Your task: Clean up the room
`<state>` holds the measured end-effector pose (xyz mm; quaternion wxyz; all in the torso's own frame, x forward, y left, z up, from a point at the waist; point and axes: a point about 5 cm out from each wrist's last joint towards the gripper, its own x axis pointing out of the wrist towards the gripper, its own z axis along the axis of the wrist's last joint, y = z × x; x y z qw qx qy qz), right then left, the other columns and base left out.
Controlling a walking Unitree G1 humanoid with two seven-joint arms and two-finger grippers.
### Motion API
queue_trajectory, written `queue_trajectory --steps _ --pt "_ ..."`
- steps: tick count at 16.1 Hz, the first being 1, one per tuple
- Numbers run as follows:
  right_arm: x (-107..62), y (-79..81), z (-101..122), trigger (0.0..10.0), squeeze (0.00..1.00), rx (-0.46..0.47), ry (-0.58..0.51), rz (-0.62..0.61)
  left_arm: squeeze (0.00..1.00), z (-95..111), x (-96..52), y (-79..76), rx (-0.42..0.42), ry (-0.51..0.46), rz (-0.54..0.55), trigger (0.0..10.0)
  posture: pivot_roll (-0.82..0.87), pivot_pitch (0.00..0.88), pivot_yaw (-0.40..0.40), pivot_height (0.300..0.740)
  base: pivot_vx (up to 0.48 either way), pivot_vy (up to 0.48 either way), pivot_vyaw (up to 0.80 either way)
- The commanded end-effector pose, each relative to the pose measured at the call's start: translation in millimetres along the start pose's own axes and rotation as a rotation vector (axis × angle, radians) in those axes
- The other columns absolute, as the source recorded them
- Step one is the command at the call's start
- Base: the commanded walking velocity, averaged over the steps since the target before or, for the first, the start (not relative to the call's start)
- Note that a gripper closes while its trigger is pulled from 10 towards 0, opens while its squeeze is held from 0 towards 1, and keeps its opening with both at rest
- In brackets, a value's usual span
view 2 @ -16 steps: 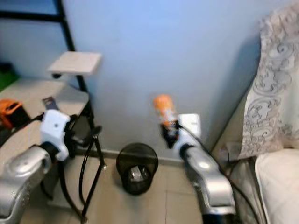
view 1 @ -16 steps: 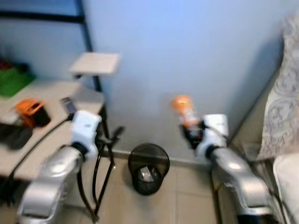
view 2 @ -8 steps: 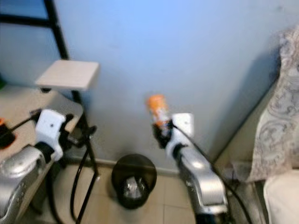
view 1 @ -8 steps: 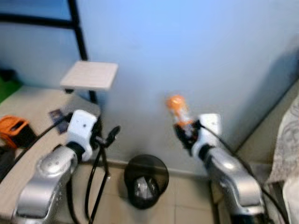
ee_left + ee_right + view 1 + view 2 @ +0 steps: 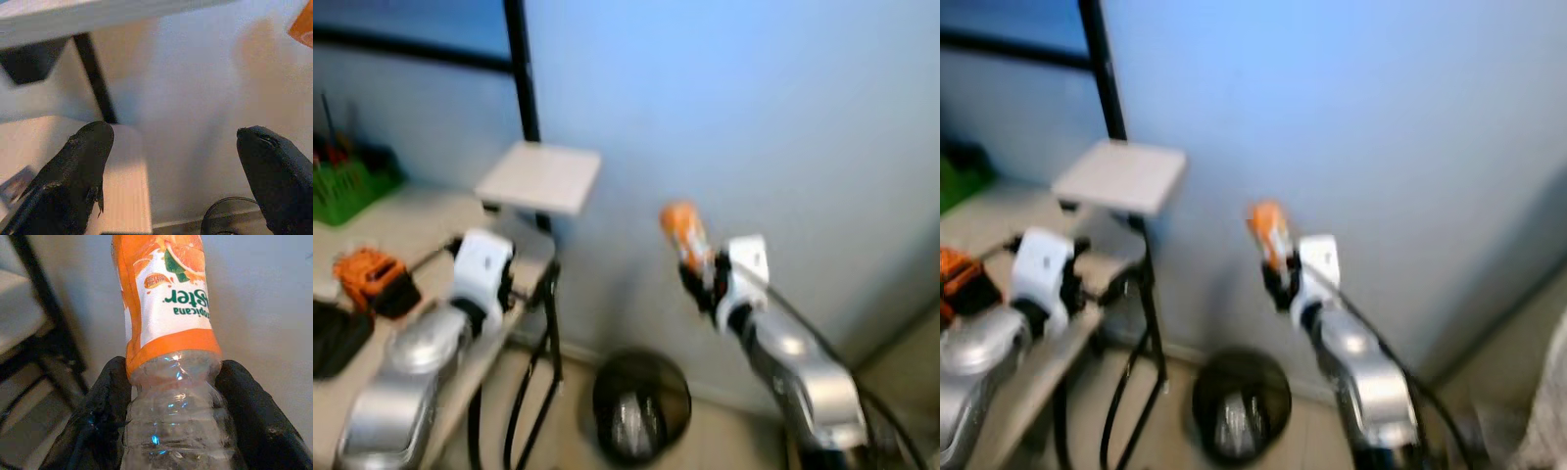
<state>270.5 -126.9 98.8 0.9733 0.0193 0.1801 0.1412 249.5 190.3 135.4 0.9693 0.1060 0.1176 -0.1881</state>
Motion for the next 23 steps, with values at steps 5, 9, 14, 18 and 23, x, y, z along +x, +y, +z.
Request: queue_trajectory --steps 5,9,14,18,23 --pt "-6.2 -20.7 -19.2 10.0 0.00 -0.151 0.152 0.056 0.00 7.5 -1.2 -31.8 -0.039 -0.038 -0.319 10.0 -0.05 0.000 -0.045 0.740 0.000 0.000 0.00" --pt "10.4 -20.5 -45.3 10.0 0.00 -0.242 0.294 0.191 0.00 -9.9 -1.1 -41.1 0.068 0.100 -0.649 10.0 -0.05 0.000 -0.031 0.740 0.000 0.000 0.00" --pt "44.8 -14.3 -66.4 10.0 0.00 -0.301 0.375 0.138 0.00 -25.5 7.3 -29.8 0.230 0.263 -0.807 10.0 -0.07 0.000 -0.009 0.740 0.000 0.000 0.00" --pt "57.4 -8.8 -78.6 10.0 0.00 -0.298 0.424 0.082 0.00 -40.2 13.4 -26.3 0.298 0.352 -0.859 10.0 -0.07 0.000 -0.021 0.740 0.000 0.000 0.00" --pt "58.0 -3.7 -92.1 10.0 0.82 -0.250 0.478 0.090 0.00 -41.6 17.7 -14.4 0.326 0.359 -0.842 10.0 -0.06 0.000 -0.016 0.740 0.000 0.000 0.00"
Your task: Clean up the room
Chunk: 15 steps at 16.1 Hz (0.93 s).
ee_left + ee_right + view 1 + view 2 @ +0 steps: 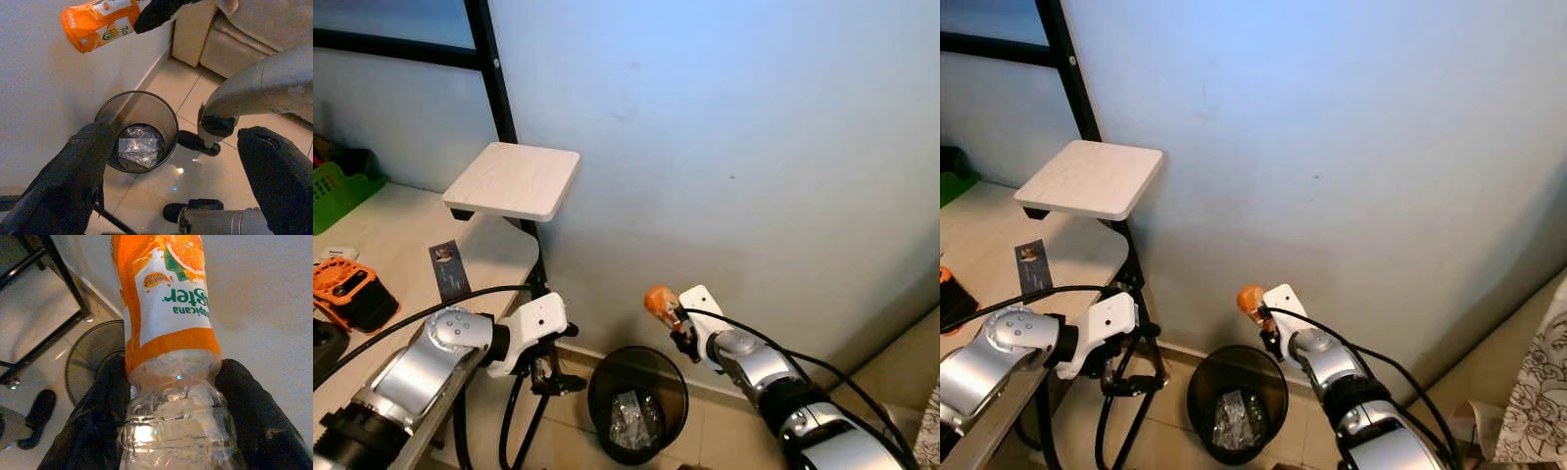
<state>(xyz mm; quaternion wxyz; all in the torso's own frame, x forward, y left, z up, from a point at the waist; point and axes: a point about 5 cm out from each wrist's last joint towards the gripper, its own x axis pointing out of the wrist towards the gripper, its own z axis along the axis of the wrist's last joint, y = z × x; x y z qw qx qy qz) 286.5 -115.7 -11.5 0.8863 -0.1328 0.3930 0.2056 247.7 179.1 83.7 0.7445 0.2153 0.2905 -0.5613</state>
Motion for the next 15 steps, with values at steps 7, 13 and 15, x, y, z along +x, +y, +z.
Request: queue_trajectory --steps 7,13,15 --pt "4.2 14.0 3.3 10.0 1.00 0.100 -0.018 0.109 0.00 3.1 -6.6 13.2 0.048 0.011 0.018 10.0 -0.06 0.000 -0.013 0.740 0.000 0.000 0.00" --pt "3.6 12.5 -3.8 10.0 1.00 0.190 -0.022 0.124 0.00 8.8 -4.2 11.6 0.021 -0.051 0.016 10.0 -0.06 0.000 -0.003 0.740 0.000 0.000 0.00" --pt "-6.3 -7.2 0.0 10.0 1.00 0.257 -0.145 0.098 0.00 22.8 -3.9 14.8 -0.063 -0.201 0.201 10.0 -0.07 0.000 0.003 0.740 0.000 0.000 0.00"
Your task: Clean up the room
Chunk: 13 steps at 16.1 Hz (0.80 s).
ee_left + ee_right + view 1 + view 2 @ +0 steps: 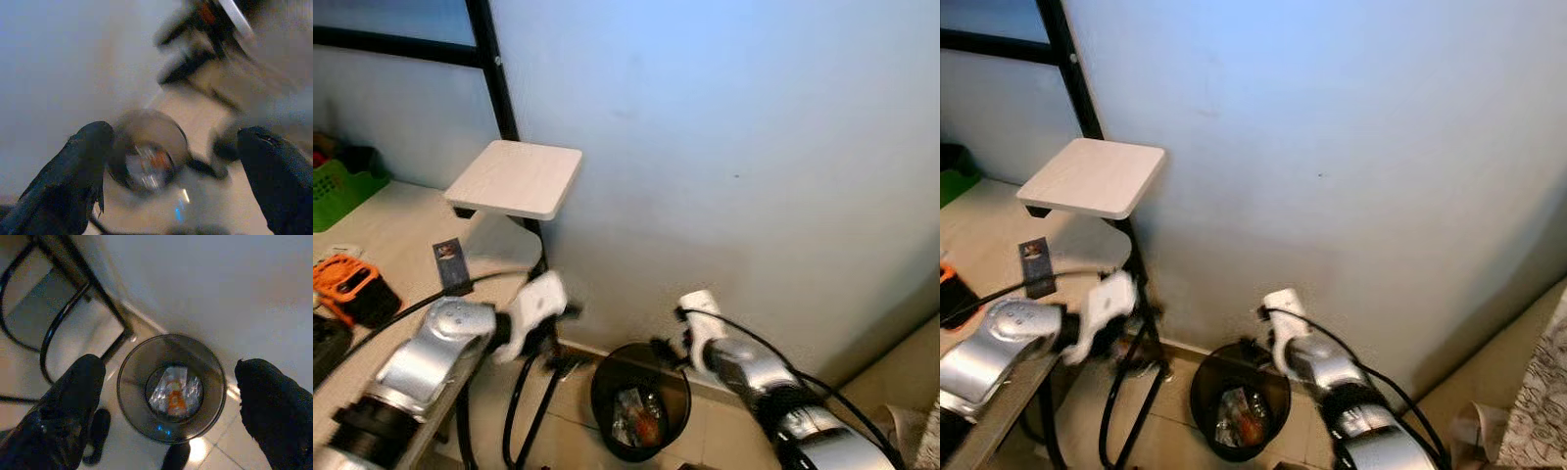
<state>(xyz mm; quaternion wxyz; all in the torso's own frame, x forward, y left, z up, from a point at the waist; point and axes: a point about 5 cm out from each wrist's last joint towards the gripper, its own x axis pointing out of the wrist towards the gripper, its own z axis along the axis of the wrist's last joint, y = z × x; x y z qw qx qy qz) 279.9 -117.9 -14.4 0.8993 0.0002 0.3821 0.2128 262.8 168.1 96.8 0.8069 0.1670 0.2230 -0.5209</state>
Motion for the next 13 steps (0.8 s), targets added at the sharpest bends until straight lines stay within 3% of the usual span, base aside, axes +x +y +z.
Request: queue_trajectory --steps 1,3,5,10,13 --pt "-10.0 -11.4 11.2 10.0 1.00 0.031 -0.100 -0.014 0.00 6.5 -4.1 5.1 -0.023 -0.058 0.140 10.0 -0.07 0.000 0.002 0.740 0.000 0.000 0.00" --pt "-25.3 -18.8 14.5 10.0 1.00 0.021 -0.173 -0.036 0.00 9.3 -3.9 6.8 -0.066 -0.092 0.276 10.0 -0.08 0.000 0.003 0.740 0.000 0.000 0.00" --pt "-65.9 -26.2 18.3 10.0 1.00 0.070 -0.321 -0.182 0.00 23.1 -12.3 1.1 -0.148 -0.216 0.500 10.0 -0.09 0.000 -0.002 0.740 0.000 0.000 -0.39" --pt "-95.4 -20.5 29.7 10.0 1.00 0.200 -0.462 -0.336 0.00 28.9 -26.5 -3.3 -0.195 -0.233 0.727 10.0 -0.09 0.000 -0.001 0.740 0.000 0.000 -0.77" --pt "-107.9 -24.2 33.5 10.0 1.00 0.261 -0.464 -0.425 0.00 29.2 -34.0 -7.0 -0.260 -0.240 0.863 10.0 -0.09 0.000 0.015 0.740 0.000 0.000 -0.77"
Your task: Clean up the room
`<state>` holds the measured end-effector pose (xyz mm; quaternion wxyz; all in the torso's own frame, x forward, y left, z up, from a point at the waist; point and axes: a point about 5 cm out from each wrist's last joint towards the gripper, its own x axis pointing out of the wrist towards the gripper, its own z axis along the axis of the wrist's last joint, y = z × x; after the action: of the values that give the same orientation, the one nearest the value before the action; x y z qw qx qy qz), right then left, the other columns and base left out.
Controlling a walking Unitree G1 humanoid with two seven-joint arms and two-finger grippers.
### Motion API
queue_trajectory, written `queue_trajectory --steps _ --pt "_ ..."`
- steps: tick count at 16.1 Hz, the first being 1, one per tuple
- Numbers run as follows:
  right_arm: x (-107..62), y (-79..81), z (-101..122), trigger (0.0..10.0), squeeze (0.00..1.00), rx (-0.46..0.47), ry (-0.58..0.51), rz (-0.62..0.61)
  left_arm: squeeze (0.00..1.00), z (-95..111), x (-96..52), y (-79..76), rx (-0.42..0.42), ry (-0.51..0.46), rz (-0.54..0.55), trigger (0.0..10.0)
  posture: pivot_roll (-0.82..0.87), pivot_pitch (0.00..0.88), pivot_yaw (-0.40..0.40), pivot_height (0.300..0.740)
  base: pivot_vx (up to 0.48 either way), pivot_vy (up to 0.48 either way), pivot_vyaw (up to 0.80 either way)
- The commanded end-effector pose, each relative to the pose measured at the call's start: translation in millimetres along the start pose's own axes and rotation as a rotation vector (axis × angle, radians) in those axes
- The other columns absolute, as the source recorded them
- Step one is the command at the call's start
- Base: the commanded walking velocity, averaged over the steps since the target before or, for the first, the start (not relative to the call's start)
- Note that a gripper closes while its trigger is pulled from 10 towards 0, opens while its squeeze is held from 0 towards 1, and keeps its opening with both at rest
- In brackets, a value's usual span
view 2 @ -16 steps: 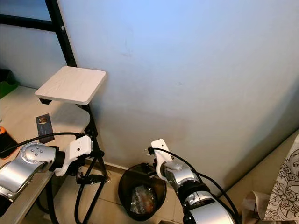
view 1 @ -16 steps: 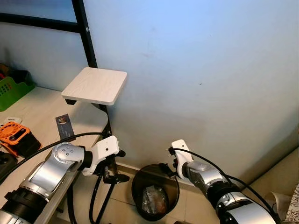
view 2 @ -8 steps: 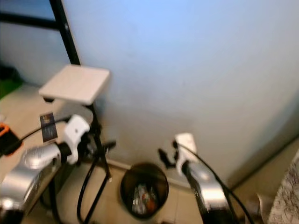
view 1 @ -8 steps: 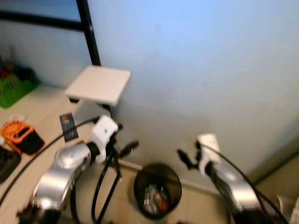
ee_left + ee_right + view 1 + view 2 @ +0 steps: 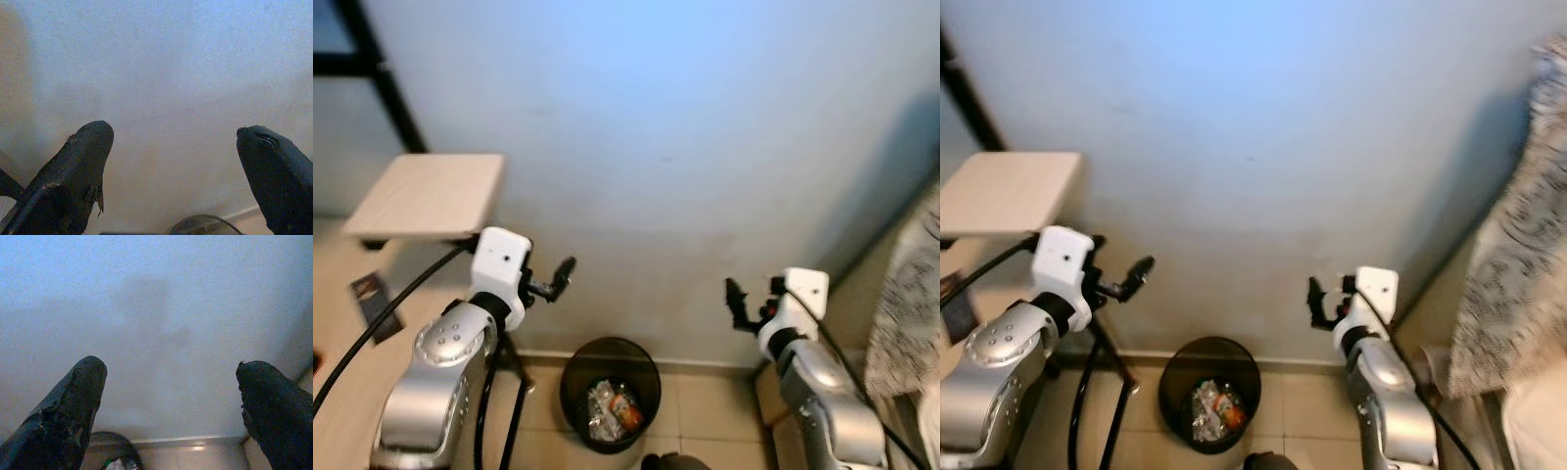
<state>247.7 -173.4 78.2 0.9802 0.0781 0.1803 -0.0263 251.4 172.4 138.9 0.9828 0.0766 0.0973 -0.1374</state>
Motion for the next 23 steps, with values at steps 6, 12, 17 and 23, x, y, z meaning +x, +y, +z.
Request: queue_trajectory --steps 6,12,17,23 --pt "8.5 11.7 4.5 10.0 1.00 -0.031 0.059 0.036 0.00 -0.7 -0.1 4.8 -0.030 0.025 0.064 10.0 -0.10 0.000 0.005 0.740 0.000 0.000 -0.77" --pt "8.6 27.0 7.2 10.0 1.00 -0.048 0.066 0.068 0.00 3.6 1.9 13.2 0.011 0.028 0.082 10.0 -0.09 0.000 0.016 0.740 0.000 0.000 -0.76" --pt "7.4 19.7 5.3 10.0 0.89 -0.047 0.090 0.042 0.00 1.5 1.5 7.8 0.018 0.043 0.056 10.0 -0.08 0.000 -0.002 0.740 0.000 0.000 -0.76" --pt "9.4 22.6 4.9 10.0 0.84 -0.048 0.098 0.050 0.00 0.4 1.2 10.5 0.012 0.047 0.053 10.0 -0.07 0.000 0.001 0.740 0.000 0.000 -0.75"
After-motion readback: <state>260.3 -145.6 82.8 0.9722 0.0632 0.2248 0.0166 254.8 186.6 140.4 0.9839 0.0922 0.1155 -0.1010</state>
